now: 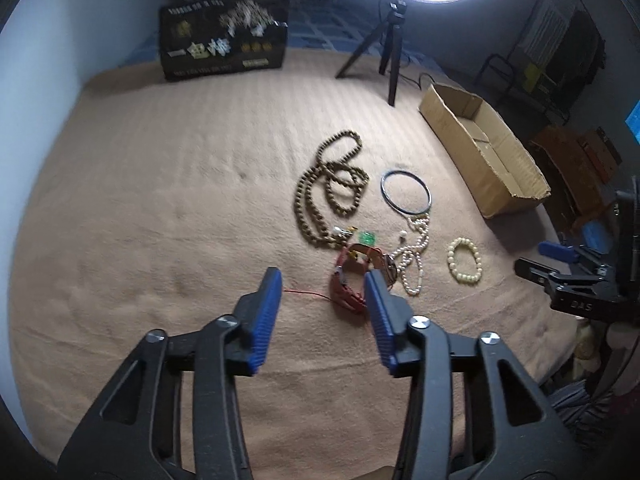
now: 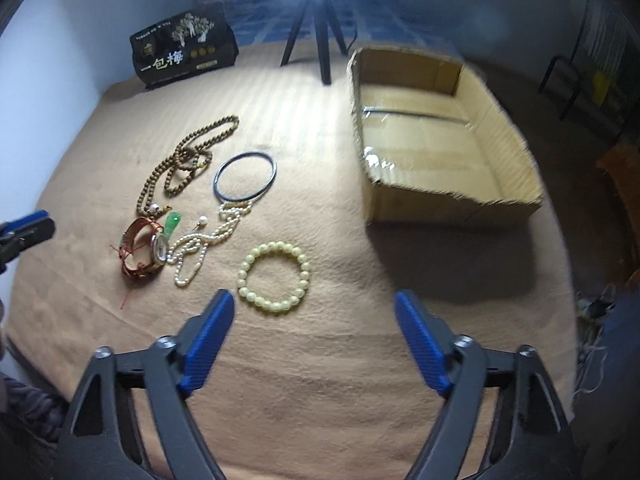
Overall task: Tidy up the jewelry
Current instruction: 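Grasp the red-strapped watch with the left tool while the right tool grasps the cream bead bracelet, then carry the watch and bracelet into the cardboard box and open both tools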
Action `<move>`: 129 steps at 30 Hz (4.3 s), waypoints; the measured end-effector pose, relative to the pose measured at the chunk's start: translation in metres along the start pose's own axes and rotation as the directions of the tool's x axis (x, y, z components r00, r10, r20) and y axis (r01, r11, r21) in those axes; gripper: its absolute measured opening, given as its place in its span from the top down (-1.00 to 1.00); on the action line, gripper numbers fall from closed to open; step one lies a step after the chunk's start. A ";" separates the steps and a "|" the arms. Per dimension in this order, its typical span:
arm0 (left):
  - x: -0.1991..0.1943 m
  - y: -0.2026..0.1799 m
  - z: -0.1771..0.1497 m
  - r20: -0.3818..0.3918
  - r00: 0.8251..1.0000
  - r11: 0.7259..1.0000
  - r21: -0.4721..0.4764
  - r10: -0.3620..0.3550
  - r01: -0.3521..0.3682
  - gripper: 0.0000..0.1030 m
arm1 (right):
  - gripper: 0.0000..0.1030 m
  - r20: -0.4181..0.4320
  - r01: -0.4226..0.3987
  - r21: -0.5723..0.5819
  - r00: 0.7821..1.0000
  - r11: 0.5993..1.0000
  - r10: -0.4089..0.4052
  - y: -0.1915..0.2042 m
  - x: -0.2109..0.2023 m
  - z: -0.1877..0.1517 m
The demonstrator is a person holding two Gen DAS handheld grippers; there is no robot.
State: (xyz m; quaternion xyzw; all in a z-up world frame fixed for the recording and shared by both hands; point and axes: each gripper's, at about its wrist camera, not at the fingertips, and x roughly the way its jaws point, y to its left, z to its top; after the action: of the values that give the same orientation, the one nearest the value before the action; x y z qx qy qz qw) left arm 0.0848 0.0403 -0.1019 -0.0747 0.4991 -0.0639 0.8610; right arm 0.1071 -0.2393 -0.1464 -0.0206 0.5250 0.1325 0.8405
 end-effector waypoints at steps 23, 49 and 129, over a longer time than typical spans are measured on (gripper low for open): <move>0.080 0.008 0.016 -0.201 0.971 0.989 -0.085 -0.132 0.117 0.63 | 0.32 -0.116 -0.142 0.122 0.981 0.982 0.156 -0.008 0.033 0.008; 0.097 0.001 0.018 -0.228 0.972 0.997 -0.069 -0.058 0.044 0.90 | 0.58 -0.191 -0.106 0.192 0.971 0.976 0.143 -0.018 0.073 0.010; 0.036 -0.128 0.104 0.134 0.991 0.987 0.164 -0.023 0.000 0.92 | 0.89 0.282 -0.013 0.220 0.958 0.975 -0.051 -0.101 -0.050 0.090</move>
State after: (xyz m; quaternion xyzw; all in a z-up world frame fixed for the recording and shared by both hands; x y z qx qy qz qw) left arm 0.1885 -0.0856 -0.0572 -0.0109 0.4320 -0.1042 0.8958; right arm 0.1901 -0.3312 -0.0720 0.0866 0.4091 0.0672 0.9059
